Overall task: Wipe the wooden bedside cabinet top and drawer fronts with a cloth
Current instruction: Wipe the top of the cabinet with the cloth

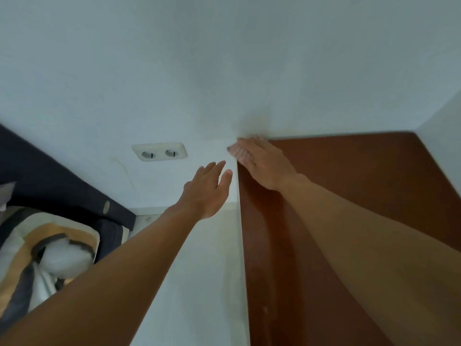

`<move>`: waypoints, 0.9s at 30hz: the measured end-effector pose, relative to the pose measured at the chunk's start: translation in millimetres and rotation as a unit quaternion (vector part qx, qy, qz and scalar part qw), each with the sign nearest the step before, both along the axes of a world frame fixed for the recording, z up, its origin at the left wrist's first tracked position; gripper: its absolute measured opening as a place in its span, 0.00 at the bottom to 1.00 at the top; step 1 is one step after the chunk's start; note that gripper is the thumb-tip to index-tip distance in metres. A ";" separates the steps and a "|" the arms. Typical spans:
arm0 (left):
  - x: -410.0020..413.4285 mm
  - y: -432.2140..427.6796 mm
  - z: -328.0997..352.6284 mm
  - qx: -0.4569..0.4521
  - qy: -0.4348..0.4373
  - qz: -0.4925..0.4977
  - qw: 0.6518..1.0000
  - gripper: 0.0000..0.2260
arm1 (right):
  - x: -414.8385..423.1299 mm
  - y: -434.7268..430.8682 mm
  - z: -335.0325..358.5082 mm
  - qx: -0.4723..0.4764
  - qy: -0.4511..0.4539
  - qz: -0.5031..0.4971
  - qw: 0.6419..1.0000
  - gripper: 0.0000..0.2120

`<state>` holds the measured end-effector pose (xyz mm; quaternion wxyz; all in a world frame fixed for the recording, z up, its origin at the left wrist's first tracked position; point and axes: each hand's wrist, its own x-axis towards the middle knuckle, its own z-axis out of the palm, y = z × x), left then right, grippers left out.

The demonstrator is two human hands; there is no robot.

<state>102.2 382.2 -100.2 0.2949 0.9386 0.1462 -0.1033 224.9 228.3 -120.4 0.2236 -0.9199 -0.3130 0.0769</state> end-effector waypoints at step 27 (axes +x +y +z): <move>87.2 -96.1 -67.1 0.170 -0.040 0.041 0.984 0.30 | 4.9 -113.3 -60.1 -0.033 -0.119 -0.181 0.976 0.24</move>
